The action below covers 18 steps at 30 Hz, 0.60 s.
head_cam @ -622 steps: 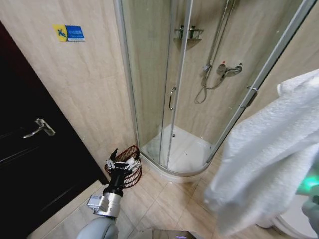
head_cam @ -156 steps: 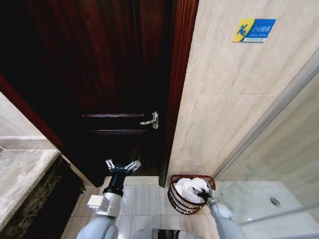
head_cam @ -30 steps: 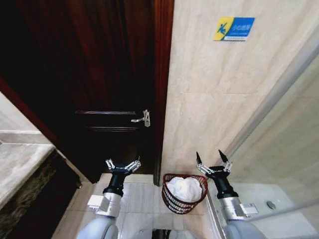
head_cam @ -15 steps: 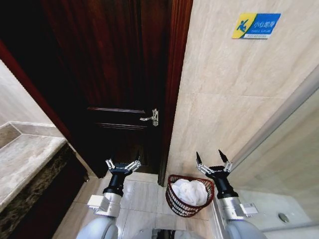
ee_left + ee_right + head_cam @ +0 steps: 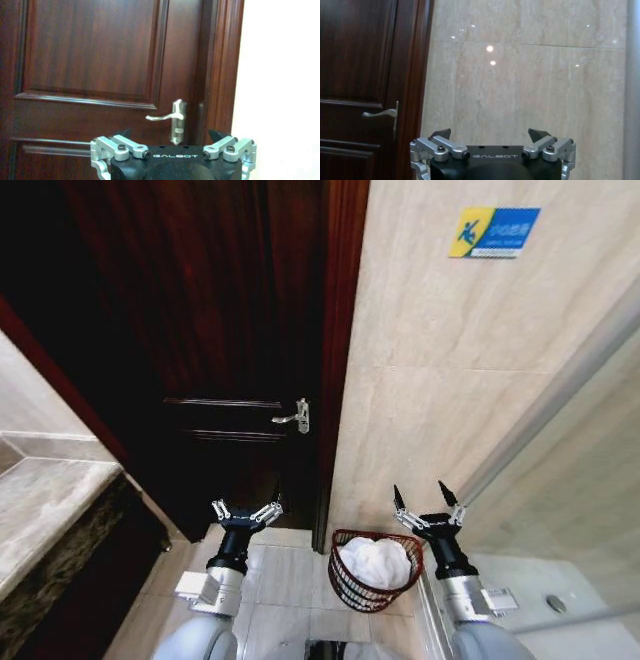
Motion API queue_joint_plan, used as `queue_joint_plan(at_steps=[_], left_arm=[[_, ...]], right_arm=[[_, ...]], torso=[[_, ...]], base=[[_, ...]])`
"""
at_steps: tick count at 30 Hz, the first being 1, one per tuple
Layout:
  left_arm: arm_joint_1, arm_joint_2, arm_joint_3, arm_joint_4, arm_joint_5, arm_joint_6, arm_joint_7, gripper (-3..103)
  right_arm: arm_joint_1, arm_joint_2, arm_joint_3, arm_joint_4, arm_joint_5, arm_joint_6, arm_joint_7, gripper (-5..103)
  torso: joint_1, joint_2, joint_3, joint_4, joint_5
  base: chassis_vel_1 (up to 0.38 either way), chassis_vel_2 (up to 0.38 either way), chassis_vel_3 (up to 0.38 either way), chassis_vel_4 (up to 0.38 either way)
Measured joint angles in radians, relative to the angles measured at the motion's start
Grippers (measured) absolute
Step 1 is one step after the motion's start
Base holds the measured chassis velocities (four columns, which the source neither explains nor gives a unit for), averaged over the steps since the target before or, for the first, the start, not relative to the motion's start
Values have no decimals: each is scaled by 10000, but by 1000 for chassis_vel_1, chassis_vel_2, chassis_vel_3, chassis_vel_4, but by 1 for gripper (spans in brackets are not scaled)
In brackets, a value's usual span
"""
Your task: Discard the used towel into the hamper.
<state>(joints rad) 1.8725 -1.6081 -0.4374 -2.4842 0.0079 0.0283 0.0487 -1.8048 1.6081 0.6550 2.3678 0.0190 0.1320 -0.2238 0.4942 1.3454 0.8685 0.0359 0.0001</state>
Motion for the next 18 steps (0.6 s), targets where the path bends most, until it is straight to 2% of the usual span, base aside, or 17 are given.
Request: queue_joint_plan(at_steps=[18], left_arm=[[0,0,0,0,0,0,0,100]], right_arm=[[2,0,0,0,0,0,0,100]], torso=[[9,8,6,3,-1]], base=[[2,-4,-3,3]])
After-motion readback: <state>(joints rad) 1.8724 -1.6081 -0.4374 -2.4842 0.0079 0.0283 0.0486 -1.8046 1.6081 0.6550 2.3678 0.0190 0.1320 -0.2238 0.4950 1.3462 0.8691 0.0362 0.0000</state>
